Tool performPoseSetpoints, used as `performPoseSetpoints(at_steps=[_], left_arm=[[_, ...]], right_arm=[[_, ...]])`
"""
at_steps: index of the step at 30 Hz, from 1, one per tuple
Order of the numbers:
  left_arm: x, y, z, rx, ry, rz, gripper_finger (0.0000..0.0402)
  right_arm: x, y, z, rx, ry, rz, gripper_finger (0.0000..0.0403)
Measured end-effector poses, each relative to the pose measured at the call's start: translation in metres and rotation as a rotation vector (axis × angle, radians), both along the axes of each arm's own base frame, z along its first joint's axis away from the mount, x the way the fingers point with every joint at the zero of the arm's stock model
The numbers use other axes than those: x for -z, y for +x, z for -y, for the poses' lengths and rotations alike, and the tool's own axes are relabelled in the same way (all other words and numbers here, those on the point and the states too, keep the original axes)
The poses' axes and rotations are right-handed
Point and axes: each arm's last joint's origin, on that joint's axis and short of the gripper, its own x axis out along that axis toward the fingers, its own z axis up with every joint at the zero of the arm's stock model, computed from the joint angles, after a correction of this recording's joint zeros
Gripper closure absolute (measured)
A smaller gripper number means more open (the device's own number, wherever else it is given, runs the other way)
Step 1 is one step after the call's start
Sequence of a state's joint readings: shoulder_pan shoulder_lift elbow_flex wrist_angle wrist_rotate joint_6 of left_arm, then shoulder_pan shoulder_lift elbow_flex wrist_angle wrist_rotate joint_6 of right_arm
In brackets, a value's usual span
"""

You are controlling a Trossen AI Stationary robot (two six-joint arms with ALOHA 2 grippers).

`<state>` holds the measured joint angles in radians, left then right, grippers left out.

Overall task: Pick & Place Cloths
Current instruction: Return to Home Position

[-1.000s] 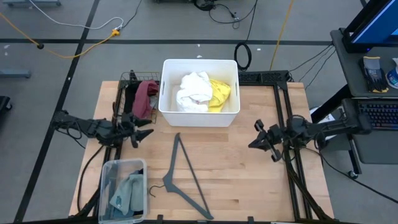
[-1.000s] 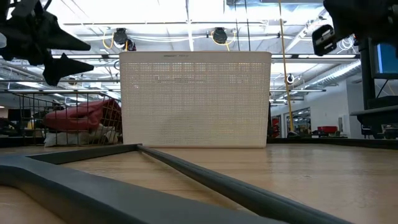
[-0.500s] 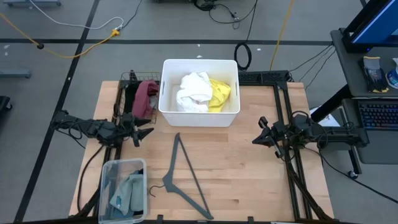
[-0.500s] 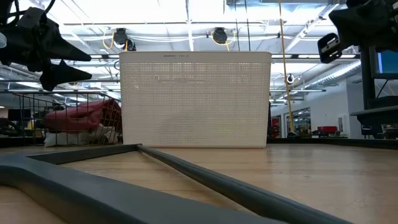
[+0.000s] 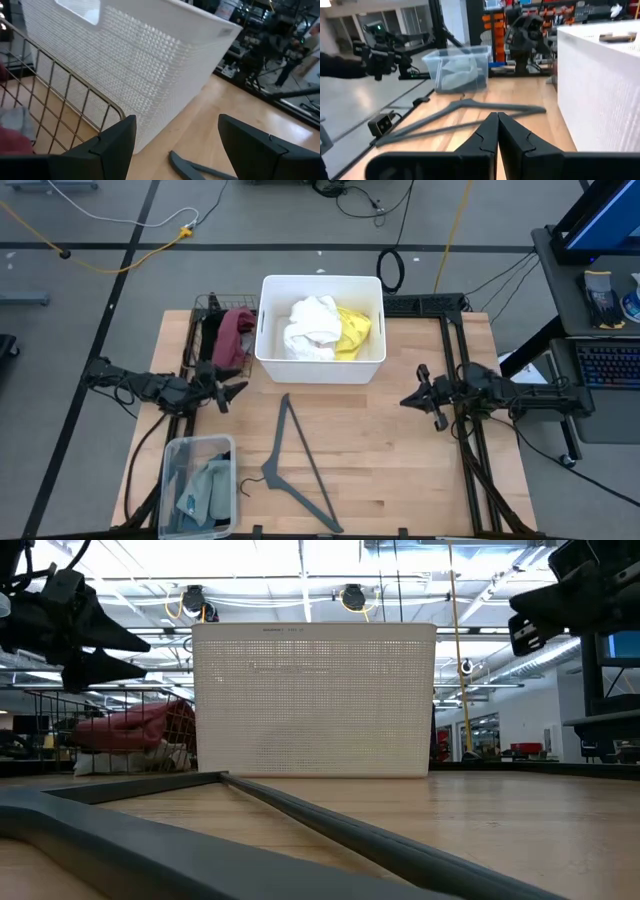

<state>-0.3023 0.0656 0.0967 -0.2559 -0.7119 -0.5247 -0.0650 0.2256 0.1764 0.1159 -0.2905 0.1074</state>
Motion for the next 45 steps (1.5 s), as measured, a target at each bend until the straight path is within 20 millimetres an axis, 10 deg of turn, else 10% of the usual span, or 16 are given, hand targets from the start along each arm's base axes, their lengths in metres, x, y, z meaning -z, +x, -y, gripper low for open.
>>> performPoseSetpoints(at_steps=[45], left_arm=[[-0.0001, -0.0002, -0.0003, -0.012, 0.006, -0.001, 0.0117]], right_arm=[[0.0054, -0.0001, 0.0, 0.0, 0.014, -0.057, 0.0394]])
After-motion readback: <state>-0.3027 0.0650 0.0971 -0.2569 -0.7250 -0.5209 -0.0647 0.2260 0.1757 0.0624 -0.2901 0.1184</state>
